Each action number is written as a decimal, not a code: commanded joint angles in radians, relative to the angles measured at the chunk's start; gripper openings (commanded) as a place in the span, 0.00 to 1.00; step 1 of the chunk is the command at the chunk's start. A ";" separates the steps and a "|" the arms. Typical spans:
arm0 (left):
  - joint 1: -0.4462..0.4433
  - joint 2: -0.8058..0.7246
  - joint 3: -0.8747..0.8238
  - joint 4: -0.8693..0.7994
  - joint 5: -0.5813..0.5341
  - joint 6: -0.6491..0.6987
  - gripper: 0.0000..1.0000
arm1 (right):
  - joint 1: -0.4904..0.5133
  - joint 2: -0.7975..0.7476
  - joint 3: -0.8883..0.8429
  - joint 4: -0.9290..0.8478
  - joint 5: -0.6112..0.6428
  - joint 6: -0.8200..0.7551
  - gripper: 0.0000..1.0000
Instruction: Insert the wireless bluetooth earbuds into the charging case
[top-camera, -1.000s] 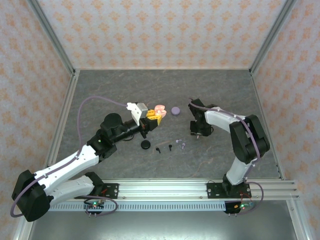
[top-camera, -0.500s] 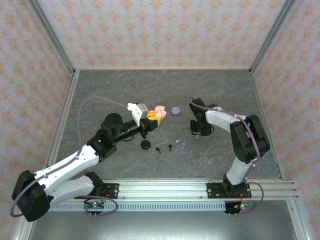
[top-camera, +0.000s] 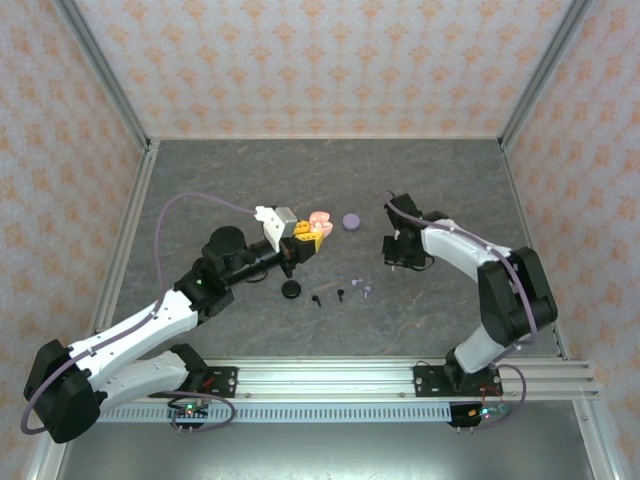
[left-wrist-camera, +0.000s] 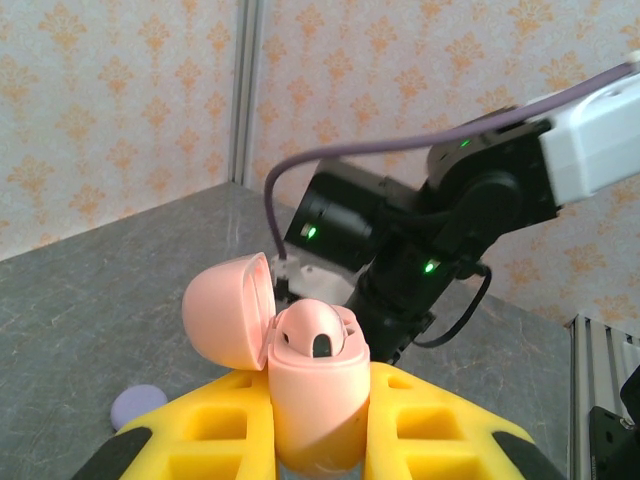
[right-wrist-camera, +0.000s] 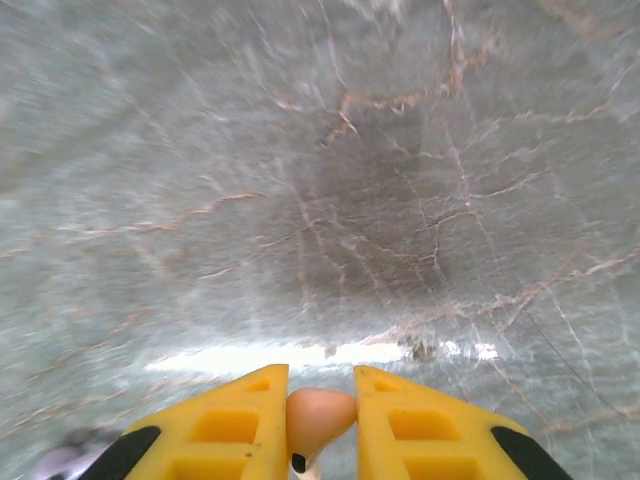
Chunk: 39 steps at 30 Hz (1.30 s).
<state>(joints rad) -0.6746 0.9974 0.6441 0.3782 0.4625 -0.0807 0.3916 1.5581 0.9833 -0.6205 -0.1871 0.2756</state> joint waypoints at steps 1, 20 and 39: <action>-0.010 0.011 0.014 0.043 -0.007 -0.009 0.00 | -0.005 -0.108 0.024 -0.026 -0.001 0.007 0.19; -0.028 0.177 0.068 0.157 0.022 -0.050 0.00 | 0.082 -0.497 0.142 0.126 -0.267 0.149 0.18; -0.039 0.201 0.080 0.162 0.030 -0.045 0.00 | 0.236 -0.434 0.196 0.273 -0.218 0.178 0.17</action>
<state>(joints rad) -0.7074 1.2026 0.6876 0.4915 0.4820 -0.1299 0.6209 1.1179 1.1473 -0.3820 -0.4297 0.4530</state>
